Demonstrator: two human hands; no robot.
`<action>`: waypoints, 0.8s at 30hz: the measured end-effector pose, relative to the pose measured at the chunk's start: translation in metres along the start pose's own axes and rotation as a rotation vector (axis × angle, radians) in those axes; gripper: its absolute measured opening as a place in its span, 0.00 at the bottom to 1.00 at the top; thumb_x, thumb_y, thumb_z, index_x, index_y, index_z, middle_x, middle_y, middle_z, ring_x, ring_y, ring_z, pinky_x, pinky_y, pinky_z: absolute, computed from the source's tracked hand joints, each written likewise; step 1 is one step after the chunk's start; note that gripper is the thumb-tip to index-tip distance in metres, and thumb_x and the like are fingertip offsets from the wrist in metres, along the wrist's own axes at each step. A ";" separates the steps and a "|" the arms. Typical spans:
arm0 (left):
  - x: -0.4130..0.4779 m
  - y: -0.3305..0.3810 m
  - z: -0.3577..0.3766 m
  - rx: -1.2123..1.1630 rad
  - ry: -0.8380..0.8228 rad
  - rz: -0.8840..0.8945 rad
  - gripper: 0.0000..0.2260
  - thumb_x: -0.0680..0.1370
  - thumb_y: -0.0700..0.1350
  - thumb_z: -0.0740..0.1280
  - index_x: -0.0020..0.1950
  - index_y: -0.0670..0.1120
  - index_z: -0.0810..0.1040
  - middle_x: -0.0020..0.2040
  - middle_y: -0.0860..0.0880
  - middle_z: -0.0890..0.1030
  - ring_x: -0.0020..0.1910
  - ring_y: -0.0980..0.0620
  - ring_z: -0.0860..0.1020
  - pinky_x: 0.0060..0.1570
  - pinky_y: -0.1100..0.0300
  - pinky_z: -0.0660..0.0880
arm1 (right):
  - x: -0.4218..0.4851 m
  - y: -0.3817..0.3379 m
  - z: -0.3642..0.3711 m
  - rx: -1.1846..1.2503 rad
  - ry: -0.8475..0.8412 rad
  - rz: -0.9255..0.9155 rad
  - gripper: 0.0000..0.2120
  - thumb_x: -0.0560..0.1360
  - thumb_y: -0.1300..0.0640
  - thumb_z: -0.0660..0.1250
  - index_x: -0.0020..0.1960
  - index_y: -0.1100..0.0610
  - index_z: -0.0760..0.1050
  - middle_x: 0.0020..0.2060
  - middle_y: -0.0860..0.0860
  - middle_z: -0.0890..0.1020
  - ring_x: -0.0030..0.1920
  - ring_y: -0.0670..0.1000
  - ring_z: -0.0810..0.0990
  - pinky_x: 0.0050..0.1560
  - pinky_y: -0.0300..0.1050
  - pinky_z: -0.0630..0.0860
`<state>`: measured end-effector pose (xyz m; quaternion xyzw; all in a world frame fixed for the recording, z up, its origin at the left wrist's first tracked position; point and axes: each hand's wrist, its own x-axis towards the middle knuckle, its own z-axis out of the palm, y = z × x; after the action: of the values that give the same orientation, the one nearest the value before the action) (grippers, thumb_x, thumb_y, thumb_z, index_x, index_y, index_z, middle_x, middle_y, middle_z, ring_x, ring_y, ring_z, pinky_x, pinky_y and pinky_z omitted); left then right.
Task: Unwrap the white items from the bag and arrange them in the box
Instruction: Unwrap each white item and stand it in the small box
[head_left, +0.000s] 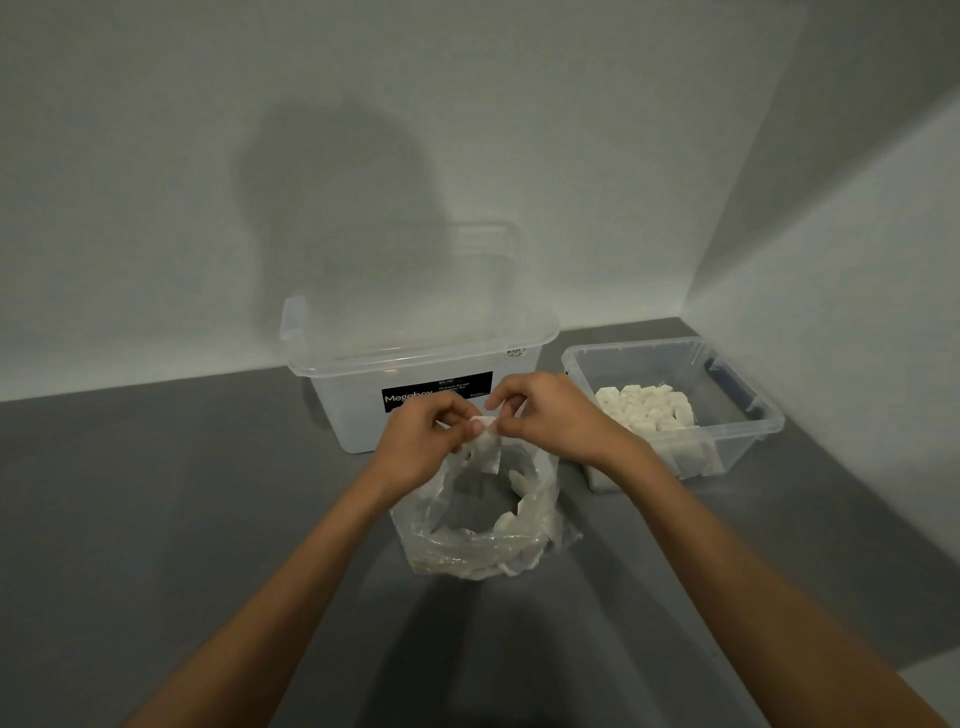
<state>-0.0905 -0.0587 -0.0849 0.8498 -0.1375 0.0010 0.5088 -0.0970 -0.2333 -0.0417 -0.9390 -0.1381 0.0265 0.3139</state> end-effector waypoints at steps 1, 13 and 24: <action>0.000 0.000 -0.001 -0.039 0.015 -0.012 0.03 0.74 0.42 0.72 0.46 0.44 0.82 0.37 0.52 0.82 0.30 0.61 0.78 0.31 0.72 0.71 | 0.000 0.001 0.000 0.019 -0.003 0.014 0.09 0.72 0.57 0.72 0.52 0.55 0.80 0.41 0.48 0.82 0.38 0.39 0.76 0.40 0.29 0.70; -0.005 0.002 -0.008 -0.142 -0.015 0.000 0.09 0.73 0.52 0.71 0.50 0.49 0.82 0.42 0.52 0.84 0.42 0.58 0.81 0.46 0.64 0.77 | 0.005 0.006 0.013 0.084 0.056 -0.004 0.05 0.73 0.55 0.73 0.45 0.57 0.82 0.36 0.49 0.83 0.36 0.42 0.80 0.38 0.28 0.73; -0.002 -0.016 -0.017 0.024 0.096 -0.115 0.04 0.74 0.48 0.71 0.45 0.50 0.85 0.39 0.51 0.84 0.41 0.51 0.82 0.49 0.55 0.78 | 0.001 0.006 0.053 -0.462 -0.374 0.007 0.03 0.75 0.65 0.64 0.45 0.61 0.76 0.45 0.55 0.80 0.43 0.53 0.76 0.38 0.40 0.71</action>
<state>-0.0869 -0.0367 -0.0908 0.8612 -0.0639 0.0144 0.5041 -0.1018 -0.2063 -0.0878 -0.9648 -0.1928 0.1681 0.0606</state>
